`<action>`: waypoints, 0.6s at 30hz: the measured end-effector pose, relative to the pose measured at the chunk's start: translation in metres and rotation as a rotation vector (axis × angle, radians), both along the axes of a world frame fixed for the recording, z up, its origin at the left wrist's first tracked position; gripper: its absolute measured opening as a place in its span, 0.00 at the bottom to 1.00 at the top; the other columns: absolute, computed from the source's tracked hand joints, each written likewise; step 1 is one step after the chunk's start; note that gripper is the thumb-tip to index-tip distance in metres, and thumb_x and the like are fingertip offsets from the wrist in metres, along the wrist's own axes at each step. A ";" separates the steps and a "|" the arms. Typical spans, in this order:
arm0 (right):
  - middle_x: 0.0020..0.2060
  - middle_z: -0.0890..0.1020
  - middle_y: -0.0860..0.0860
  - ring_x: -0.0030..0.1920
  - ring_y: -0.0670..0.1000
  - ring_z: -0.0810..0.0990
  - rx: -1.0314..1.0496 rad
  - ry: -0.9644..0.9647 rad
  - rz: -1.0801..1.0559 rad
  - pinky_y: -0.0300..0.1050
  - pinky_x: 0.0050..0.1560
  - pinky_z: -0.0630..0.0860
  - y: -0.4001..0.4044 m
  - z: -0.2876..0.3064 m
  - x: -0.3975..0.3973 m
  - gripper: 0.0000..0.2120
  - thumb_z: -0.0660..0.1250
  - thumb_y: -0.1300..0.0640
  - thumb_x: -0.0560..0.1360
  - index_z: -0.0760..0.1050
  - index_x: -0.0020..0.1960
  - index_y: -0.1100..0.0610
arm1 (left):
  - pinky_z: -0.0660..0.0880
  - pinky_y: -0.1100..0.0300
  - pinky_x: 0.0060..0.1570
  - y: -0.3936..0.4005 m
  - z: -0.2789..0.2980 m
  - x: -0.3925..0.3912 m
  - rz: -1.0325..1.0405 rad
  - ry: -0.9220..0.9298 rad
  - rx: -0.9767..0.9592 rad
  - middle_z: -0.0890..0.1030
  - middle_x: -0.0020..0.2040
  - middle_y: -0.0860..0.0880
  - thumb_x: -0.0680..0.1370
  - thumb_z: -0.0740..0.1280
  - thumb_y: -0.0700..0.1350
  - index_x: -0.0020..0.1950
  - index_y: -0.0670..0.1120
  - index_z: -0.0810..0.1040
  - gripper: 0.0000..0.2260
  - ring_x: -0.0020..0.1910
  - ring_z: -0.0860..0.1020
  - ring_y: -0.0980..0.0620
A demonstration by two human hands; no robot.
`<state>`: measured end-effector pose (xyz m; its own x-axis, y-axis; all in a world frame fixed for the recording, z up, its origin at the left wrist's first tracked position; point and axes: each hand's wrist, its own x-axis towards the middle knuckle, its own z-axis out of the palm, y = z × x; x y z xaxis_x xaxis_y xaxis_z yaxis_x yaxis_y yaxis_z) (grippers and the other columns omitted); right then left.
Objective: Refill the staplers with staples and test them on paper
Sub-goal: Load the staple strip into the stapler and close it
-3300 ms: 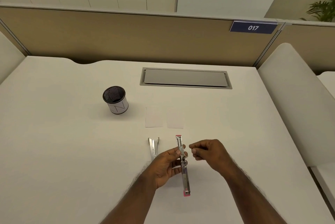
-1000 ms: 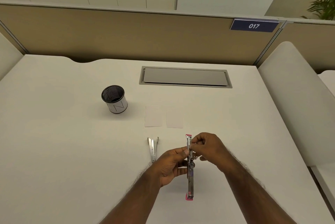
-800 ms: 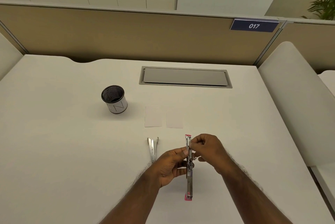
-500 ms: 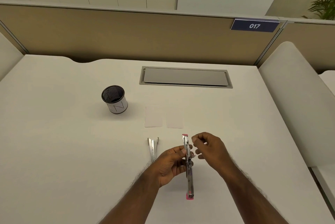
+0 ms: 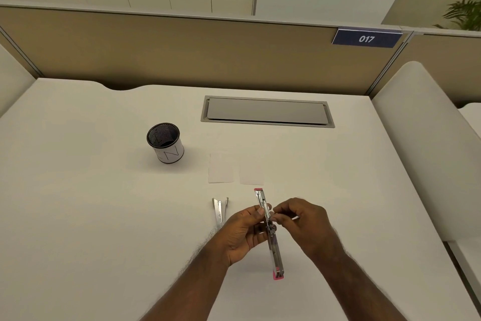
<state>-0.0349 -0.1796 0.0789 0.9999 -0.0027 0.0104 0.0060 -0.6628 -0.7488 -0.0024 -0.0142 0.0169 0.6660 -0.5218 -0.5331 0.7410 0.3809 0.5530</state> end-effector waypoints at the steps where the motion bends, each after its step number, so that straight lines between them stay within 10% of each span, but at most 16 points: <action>1: 0.35 0.81 0.38 0.41 0.40 0.81 -0.007 -0.006 -0.009 0.32 0.42 0.77 0.000 -0.001 -0.001 0.05 0.73 0.57 0.72 0.81 0.43 0.47 | 0.81 0.54 0.43 0.000 0.000 0.000 -0.006 -0.003 0.002 0.83 0.44 0.41 0.73 0.71 0.45 0.55 0.40 0.82 0.14 0.42 0.83 0.46; 18: 0.40 0.79 0.40 0.40 0.40 0.77 -0.177 0.071 0.007 0.27 0.44 0.70 0.006 -0.003 0.012 0.05 0.69 0.55 0.75 0.84 0.49 0.49 | 0.81 0.53 0.45 -0.001 0.006 -0.008 -0.077 -0.055 0.069 0.84 0.44 0.44 0.77 0.68 0.44 0.57 0.40 0.80 0.12 0.43 0.83 0.47</action>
